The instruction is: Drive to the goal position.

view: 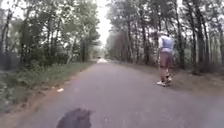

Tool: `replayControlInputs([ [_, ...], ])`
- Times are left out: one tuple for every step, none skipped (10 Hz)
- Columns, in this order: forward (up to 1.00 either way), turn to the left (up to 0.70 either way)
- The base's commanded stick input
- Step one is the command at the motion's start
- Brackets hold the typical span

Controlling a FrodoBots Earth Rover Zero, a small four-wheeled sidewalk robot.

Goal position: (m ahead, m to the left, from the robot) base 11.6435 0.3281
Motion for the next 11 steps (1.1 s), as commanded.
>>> replayControlInputs([
  [0.7, 0.0],
  [0.7, 0.0],
  [0.7, 0.0],
  [0.7, 0.0],
  [0.7, 0.0],
  [0.7, 0.0],
  [0.7, 0.0],
  [0.7, 0.0],
  [0.7, 0.07],
  [0.7, 0.14],
  [0.7, 0.14],
])
